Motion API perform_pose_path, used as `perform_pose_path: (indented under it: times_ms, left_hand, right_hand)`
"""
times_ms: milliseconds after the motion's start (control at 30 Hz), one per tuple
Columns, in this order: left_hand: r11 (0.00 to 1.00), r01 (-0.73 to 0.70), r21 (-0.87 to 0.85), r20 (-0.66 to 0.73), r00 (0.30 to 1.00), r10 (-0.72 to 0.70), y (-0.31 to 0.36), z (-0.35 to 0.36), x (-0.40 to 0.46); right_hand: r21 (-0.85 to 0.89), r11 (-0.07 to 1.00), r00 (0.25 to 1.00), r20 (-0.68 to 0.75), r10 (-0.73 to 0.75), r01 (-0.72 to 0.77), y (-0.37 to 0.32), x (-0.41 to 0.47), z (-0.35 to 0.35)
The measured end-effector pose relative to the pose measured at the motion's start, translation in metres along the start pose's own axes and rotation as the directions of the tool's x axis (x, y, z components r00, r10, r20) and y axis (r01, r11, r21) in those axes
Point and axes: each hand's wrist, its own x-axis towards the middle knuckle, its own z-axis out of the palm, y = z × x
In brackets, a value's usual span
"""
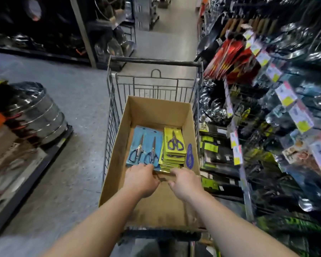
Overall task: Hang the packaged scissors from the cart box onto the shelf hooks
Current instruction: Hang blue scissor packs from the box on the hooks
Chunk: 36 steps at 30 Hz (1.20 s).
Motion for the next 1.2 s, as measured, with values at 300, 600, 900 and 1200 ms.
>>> perform_pose_path:
  times_ms: [300,600,900,1200]
  left_hand:
    - [0.999,0.030,-0.018,0.083,0.996,-0.029,-0.019,-0.002,0.097]
    - [0.999,0.053,0.000,0.194,0.980,-0.052,-0.032,0.017,0.172]
    - [0.954,0.285,-0.096,0.220,0.941,-0.259,-0.043,0.067,0.238]
    - [0.836,0.494,-0.238,0.147,0.870,-0.472,-0.041,0.115,0.260]
  right_hand:
    - [0.026,0.998,0.995,0.085,0.061,-0.063,0.002,0.093,-0.002]
    - [0.056,0.991,0.979,0.169,0.114,-0.125,0.003,0.164,0.015]
    - [0.061,0.997,0.973,0.228,0.029,-0.044,0.023,0.223,0.042]
    - [0.100,0.995,0.978,0.202,-0.052,0.032,0.035,0.233,0.055]
